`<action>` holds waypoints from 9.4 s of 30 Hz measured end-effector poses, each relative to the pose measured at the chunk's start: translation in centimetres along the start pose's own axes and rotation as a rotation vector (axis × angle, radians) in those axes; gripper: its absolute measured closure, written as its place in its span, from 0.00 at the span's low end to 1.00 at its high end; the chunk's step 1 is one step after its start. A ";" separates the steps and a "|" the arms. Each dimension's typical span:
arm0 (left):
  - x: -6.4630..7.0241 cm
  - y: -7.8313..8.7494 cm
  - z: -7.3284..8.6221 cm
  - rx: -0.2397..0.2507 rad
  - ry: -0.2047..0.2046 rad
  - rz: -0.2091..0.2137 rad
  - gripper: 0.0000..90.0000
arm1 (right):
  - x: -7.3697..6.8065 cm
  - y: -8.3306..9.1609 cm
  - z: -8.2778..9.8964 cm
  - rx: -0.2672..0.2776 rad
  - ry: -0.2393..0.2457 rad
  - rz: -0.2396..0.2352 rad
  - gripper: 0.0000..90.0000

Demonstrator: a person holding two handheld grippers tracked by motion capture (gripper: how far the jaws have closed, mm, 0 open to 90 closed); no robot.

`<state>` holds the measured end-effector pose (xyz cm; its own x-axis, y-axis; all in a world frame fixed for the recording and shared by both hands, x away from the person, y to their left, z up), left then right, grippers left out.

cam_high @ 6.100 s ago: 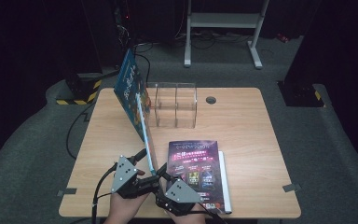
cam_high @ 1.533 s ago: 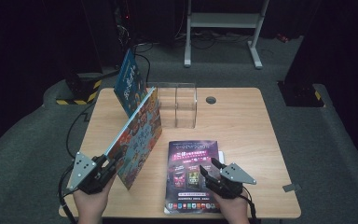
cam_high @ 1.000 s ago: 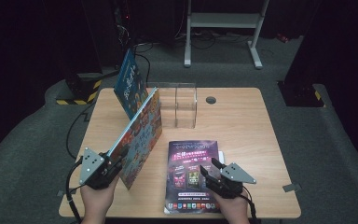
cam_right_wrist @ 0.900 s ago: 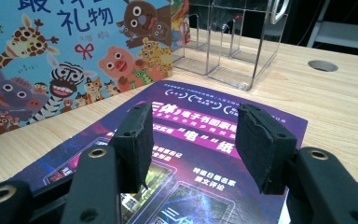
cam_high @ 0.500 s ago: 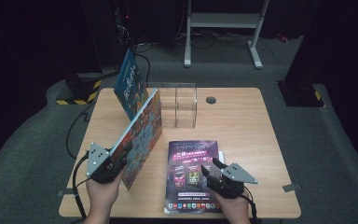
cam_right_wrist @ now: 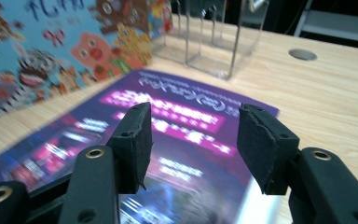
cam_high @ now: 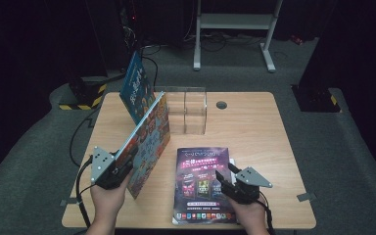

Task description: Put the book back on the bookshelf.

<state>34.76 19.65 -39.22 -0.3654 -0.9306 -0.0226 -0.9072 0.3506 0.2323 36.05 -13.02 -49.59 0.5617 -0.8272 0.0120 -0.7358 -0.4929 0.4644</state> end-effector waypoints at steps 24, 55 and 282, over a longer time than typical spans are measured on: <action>-0.1 0.1 0.4 0.017 0.024 0.006 0.89 | 3.1 2.1 2.4 0.034 -0.039 0.030 0.51; 0.1 -1.4 -3.7 -0.016 0.054 -0.022 0.90 | 4.2 2.5 2.6 0.039 -0.100 0.033 0.50; -5.6 -12.6 -3.9 -0.091 0.094 -0.209 0.76 | 3.0 2.7 2.8 0.021 -0.096 -0.005 0.52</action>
<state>49.04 20.01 -38.20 -0.1468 -0.9891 0.0103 -0.9370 0.1424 0.3191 34.75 -17.60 -50.79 0.5273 -0.8464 -0.0751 -0.7416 -0.5015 0.4456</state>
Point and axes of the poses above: each handheld gripper's, and its own axes: y roughly backward along the jaws, z roughly out of its underside, x roughly to its right, the point moved 6 cm from there along -y, roughly forward along the jaws, and after that the axes turned 3 degrees about -x, right-handed, at the moved point
